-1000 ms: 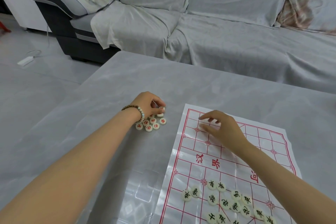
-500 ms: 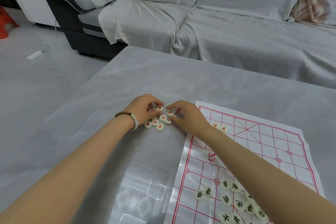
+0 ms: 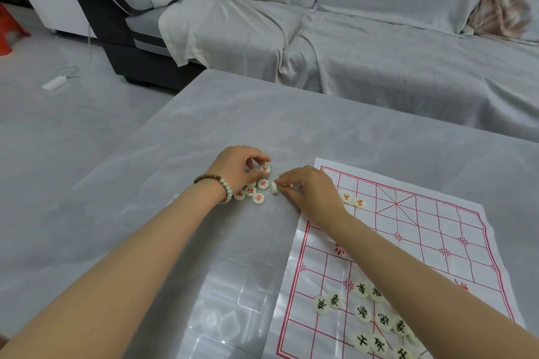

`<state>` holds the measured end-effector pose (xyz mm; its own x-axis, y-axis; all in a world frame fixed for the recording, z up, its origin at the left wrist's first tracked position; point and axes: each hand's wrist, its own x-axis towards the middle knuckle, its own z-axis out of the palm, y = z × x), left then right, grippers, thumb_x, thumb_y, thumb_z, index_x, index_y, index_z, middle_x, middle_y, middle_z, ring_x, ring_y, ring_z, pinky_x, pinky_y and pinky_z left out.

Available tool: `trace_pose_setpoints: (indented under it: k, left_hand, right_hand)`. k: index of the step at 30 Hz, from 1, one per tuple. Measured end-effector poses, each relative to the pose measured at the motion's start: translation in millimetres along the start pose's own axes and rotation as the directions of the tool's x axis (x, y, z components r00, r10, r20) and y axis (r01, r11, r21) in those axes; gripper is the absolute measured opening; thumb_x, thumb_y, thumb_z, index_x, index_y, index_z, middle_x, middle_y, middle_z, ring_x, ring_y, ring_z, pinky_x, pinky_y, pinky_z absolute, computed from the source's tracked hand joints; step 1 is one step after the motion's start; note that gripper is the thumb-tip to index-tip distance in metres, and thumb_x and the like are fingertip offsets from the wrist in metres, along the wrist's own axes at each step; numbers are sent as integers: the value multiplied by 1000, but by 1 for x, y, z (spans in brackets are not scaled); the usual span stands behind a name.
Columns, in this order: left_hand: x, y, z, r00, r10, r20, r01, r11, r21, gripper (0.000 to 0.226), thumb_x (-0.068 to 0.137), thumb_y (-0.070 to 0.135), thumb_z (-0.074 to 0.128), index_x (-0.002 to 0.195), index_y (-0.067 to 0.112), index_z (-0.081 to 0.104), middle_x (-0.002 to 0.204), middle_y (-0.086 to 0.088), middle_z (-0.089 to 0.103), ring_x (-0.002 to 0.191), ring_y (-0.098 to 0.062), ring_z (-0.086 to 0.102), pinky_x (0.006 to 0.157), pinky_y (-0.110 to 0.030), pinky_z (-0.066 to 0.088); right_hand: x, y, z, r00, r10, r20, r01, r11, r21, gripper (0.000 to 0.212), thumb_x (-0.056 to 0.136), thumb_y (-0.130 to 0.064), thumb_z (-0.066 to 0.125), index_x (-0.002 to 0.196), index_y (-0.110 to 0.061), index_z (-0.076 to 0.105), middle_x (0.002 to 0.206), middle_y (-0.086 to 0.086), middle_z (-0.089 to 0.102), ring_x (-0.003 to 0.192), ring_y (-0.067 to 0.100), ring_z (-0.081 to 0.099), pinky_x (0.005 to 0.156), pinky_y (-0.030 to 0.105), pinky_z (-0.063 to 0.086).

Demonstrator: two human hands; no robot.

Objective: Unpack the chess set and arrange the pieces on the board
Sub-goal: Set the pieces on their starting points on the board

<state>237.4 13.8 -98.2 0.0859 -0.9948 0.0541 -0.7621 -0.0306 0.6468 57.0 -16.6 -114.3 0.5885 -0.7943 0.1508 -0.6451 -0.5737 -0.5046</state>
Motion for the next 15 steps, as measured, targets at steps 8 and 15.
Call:
trace_pose_setpoints:
  k: [8, 15]
  left_hand:
    - [-7, 47, 16, 994, 78, -74, -87, 988, -127, 21, 80, 25, 69, 101, 28, 67, 91, 16, 64, 80, -2, 55, 69, -6, 36]
    - [-2, 126, 83, 967, 232, 105, -218, 967, -133, 27, 80, 23, 70, 106, 24, 66, 98, 11, 66, 79, 1, 54, 70, -4, 39]
  right_hand:
    - [-35, 29, -51, 965, 175, -196, -109, 945, 308, 10, 83, -21, 69, 91, -25, 74, 85, -13, 68, 73, 3, 59, 67, 15, 48]
    - [-101, 99, -93, 925, 321, -203, -278, 936, 216, 9, 81, -21, 70, 88, -27, 72, 90, -15, 69, 80, 2, 61, 73, 15, 47]
